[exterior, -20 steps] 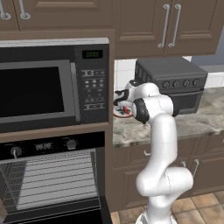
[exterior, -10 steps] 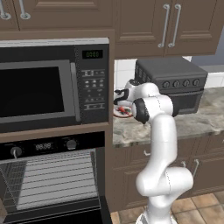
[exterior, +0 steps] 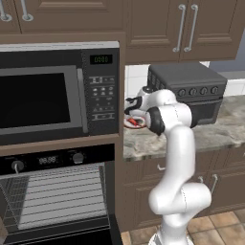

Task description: Take the fish from the oven and place it on the plate on the counter.

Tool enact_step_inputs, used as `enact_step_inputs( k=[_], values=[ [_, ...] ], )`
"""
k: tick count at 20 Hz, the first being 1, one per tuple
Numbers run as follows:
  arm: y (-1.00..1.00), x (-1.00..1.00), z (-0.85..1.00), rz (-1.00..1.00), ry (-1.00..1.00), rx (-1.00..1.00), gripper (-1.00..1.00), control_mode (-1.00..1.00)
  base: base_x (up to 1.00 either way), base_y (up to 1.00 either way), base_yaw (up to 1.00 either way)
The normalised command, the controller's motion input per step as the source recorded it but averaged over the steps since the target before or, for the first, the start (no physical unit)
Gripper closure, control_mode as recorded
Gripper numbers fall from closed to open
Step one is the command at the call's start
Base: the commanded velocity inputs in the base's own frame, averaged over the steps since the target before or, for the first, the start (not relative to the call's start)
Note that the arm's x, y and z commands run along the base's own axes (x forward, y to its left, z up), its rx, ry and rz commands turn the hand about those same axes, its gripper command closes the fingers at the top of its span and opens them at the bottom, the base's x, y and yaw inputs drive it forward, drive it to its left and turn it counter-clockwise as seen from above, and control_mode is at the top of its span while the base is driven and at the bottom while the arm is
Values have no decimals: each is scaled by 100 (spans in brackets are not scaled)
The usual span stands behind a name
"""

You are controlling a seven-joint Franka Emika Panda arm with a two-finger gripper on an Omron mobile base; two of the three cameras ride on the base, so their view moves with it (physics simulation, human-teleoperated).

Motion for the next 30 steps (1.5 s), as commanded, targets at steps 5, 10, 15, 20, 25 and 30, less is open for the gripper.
enact_step_inputs(
  k=[5, 10, 15, 20, 25, 30],
  values=[
    [-4, -83, 17, 0, 0, 0, -100, -100, 0, 0, 0],
    [-10, -89, 47, 0, -7, 0, -100, -100, 0, 0, 0],
    [-13, -76, 63, 0, -12, 0, -100, -100, 0, 0, 0],
    [-9, -85, 60, 0, -6, 0, -100, -100, 0, 0, 0],
    [-8, -92, 61, 0, 0, 0, -100, -100, 0, 0, 0],
    [0, -100, 68, 0, 0, 1, -100, -100, 0, 0, 0]
  ],
)
